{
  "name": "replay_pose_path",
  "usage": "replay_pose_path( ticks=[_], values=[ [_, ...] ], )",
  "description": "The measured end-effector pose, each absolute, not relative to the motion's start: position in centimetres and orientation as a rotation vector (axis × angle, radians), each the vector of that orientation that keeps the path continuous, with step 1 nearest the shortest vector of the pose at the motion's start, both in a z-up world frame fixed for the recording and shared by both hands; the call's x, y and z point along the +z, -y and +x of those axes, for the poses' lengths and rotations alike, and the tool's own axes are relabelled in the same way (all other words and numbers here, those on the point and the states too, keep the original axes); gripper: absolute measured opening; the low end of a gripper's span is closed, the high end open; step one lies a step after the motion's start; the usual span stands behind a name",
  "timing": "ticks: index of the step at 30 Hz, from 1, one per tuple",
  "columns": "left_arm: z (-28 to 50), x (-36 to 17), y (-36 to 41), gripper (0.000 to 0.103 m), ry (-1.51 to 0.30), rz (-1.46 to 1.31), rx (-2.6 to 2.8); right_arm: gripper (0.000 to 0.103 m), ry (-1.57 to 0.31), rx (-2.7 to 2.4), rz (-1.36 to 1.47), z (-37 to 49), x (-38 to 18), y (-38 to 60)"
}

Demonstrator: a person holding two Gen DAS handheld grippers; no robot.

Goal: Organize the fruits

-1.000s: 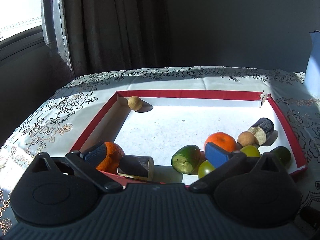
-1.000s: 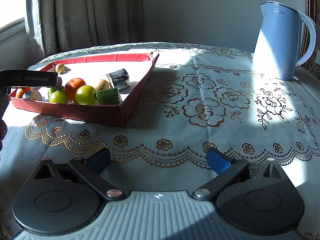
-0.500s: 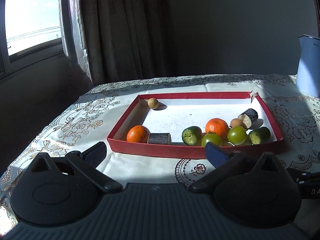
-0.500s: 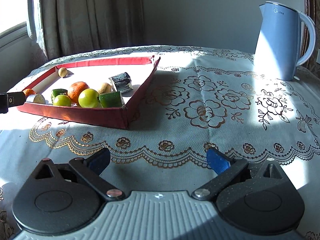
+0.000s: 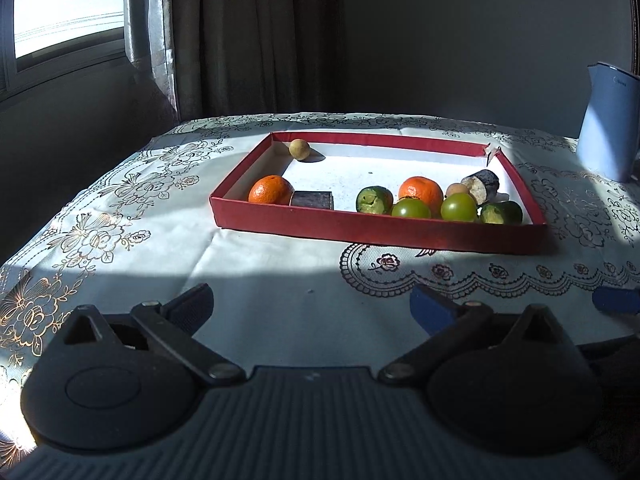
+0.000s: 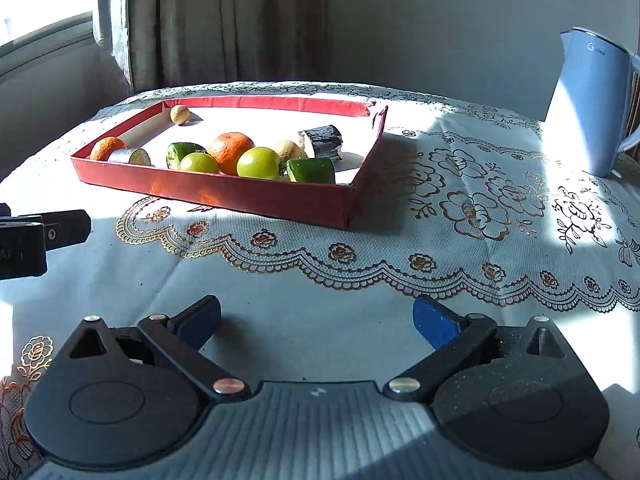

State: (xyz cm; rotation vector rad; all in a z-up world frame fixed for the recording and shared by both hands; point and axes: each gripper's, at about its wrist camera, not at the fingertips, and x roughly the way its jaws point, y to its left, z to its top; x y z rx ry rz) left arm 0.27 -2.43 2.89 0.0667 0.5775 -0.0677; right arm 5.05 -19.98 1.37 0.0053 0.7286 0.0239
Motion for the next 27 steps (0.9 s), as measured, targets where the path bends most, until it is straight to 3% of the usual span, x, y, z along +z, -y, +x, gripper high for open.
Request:
replay_pose_path(
  ticks=[27],
  values=[
    [0.0, 1.9, 2.9, 0.103, -0.567, 0.072, -0.108, 0.103, -0.720, 0.045, 0.011, 4.7, 1.3, 18.1]
  ],
)
